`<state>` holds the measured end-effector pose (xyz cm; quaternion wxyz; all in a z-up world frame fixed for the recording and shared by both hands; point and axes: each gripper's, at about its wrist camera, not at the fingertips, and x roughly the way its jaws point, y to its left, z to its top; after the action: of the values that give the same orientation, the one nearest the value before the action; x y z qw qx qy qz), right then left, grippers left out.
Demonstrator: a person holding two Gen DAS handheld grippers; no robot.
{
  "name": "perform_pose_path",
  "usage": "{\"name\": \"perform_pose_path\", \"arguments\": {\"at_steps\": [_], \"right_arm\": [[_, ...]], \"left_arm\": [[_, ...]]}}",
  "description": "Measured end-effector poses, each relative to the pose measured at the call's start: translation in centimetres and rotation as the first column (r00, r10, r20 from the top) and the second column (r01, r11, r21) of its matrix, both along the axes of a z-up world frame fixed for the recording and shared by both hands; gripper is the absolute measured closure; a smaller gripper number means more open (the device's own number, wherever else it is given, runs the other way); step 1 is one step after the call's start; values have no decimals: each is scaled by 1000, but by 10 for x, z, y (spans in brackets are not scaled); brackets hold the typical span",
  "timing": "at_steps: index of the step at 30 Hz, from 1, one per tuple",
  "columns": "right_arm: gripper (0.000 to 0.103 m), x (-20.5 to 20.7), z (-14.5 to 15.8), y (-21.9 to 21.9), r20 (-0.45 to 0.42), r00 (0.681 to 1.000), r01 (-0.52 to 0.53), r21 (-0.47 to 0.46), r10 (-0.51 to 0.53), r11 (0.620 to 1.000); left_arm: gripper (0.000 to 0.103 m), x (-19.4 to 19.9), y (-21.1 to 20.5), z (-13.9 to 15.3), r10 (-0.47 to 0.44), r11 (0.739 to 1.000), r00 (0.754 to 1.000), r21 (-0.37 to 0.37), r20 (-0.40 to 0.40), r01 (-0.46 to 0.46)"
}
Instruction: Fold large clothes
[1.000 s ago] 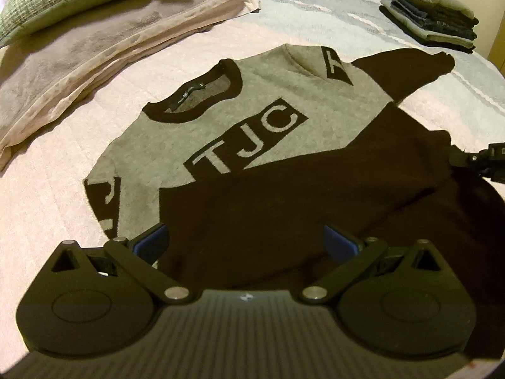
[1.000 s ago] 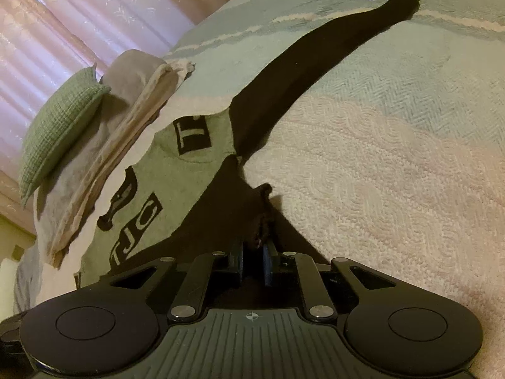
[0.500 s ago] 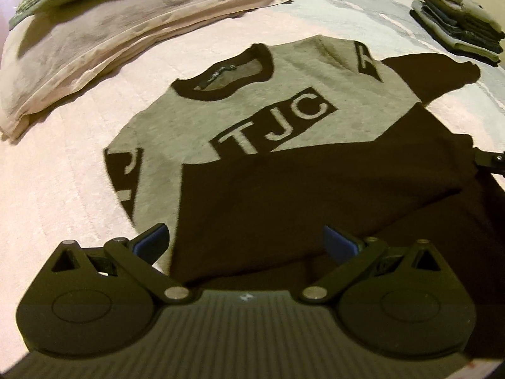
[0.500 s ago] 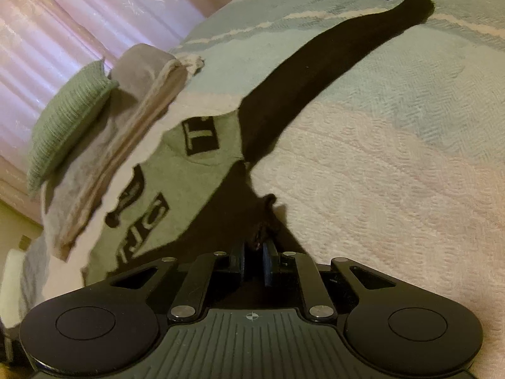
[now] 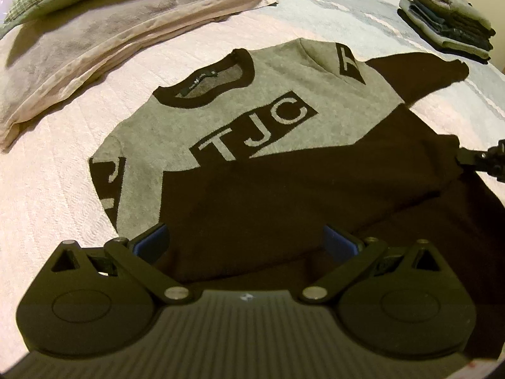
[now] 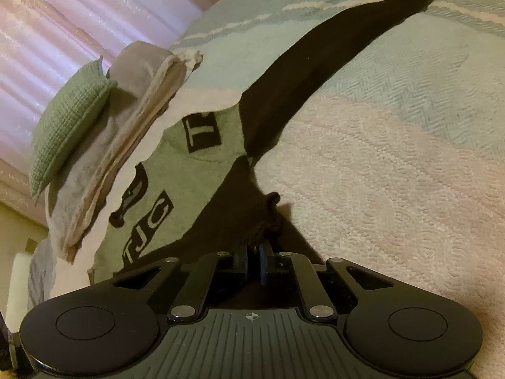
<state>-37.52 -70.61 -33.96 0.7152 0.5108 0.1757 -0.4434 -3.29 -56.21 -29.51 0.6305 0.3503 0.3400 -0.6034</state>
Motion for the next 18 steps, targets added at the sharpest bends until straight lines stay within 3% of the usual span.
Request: {"name": "perform_pose_path", "arguments": {"at_steps": [2, 4, 7, 14, 18], "right_arm": [[97, -5, -1, -3, 6, 1000, 7, 16, -7, 1000], [81, -14, 4, -6, -11, 1000, 9, 13, -9, 1000], [57, -39, 20, -22, -51, 999, 4, -63, -7, 998], [55, -117, 38, -132, -108, 986, 109, -170, -129, 979], [54, -156, 28, -198, -89, 970, 207, -182, -225, 961]], "left_arm": [[2, -2, -2, 1, 7, 1000, 1000, 5, 3, -7], [2, -5, -4, 2, 8, 1000, 1000, 8, 10, -8], [2, -10, -7, 6, 16, 1000, 1000, 5, 19, -16], [2, -25, -41, 20, 75, 997, 997, -20, 24, -75], [2, -39, -77, 18, 103, 994, 995, -37, 8, -102]]}}
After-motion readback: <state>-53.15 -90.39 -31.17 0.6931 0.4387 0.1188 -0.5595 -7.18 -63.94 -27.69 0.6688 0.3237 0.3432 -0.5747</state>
